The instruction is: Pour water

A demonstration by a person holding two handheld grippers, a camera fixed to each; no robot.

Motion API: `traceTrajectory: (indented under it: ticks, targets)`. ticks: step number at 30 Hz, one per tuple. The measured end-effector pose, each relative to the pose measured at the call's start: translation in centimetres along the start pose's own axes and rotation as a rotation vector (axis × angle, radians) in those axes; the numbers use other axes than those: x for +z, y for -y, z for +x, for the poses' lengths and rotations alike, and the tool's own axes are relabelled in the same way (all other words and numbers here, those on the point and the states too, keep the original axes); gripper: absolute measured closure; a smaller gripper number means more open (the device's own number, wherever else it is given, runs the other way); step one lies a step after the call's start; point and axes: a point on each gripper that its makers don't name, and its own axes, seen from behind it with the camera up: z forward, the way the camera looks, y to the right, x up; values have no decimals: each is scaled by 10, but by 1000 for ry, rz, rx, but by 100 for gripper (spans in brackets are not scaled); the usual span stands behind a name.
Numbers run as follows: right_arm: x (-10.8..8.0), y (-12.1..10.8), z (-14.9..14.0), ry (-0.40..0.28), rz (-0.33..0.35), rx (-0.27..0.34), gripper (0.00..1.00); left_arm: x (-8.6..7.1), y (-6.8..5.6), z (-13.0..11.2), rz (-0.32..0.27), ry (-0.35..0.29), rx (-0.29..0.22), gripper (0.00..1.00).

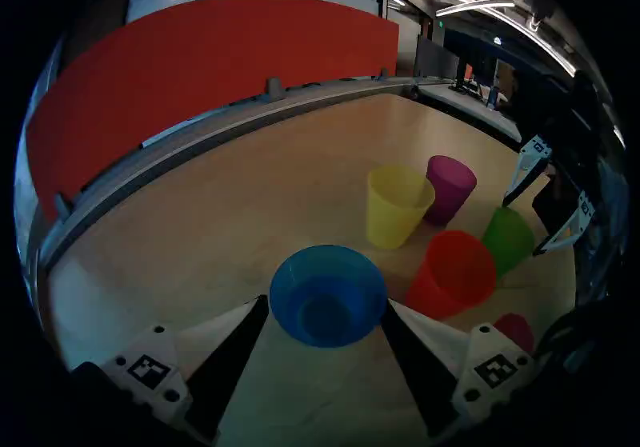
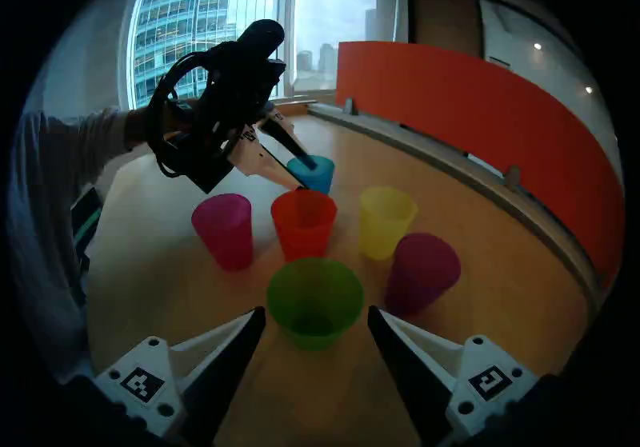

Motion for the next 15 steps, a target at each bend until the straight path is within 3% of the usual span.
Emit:
traceTrajectory:
  ticks: [7, 15]
  targets:
    - [2, 0, 1, 1, 2, 3, 1, 2, -3, 0, -3, 1, 6, 14]
    - [8, 1, -4, 11, 4, 1, 1, 1, -3, 0, -6, 3, 2, 15]
